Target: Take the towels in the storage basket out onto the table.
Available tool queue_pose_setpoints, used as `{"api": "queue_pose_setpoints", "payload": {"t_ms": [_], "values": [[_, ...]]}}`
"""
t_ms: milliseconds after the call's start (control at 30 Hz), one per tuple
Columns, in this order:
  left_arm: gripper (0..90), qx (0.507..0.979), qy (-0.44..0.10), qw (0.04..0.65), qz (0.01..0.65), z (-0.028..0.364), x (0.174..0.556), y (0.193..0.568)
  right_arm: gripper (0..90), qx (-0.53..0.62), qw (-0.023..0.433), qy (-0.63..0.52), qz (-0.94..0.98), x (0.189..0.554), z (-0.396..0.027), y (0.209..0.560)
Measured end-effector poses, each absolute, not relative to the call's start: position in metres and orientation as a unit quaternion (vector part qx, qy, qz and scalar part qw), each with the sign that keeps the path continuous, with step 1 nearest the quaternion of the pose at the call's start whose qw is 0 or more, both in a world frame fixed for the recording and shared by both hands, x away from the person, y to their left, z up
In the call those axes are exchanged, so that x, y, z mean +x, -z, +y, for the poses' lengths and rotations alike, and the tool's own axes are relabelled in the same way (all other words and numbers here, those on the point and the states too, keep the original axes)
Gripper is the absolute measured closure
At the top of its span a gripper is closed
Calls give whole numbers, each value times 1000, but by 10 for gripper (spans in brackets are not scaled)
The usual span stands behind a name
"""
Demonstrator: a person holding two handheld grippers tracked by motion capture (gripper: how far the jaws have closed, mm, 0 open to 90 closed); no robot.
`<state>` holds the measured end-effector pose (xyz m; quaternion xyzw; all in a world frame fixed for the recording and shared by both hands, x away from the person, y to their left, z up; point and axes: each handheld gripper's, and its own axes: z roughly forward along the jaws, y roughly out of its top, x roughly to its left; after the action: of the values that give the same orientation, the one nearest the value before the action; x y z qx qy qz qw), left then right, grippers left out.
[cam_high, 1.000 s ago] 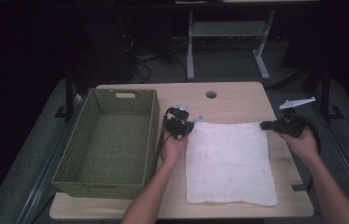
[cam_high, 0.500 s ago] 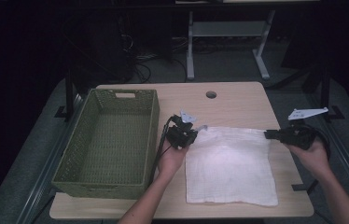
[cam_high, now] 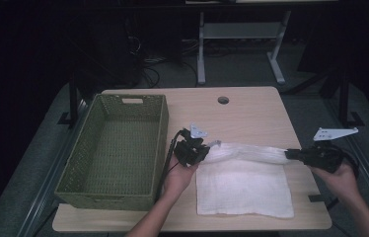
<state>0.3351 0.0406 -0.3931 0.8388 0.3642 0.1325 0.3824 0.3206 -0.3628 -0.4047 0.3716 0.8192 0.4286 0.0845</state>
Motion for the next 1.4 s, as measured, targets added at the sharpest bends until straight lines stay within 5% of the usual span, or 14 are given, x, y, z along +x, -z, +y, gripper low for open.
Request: {"api": "queue_pose_setpoints", "payload": {"t_ms": [1400], "values": [[844, 851, -100, 373, 356, 42, 313, 390, 834, 353, 59, -412, 838, 296, -362, 400]]}}
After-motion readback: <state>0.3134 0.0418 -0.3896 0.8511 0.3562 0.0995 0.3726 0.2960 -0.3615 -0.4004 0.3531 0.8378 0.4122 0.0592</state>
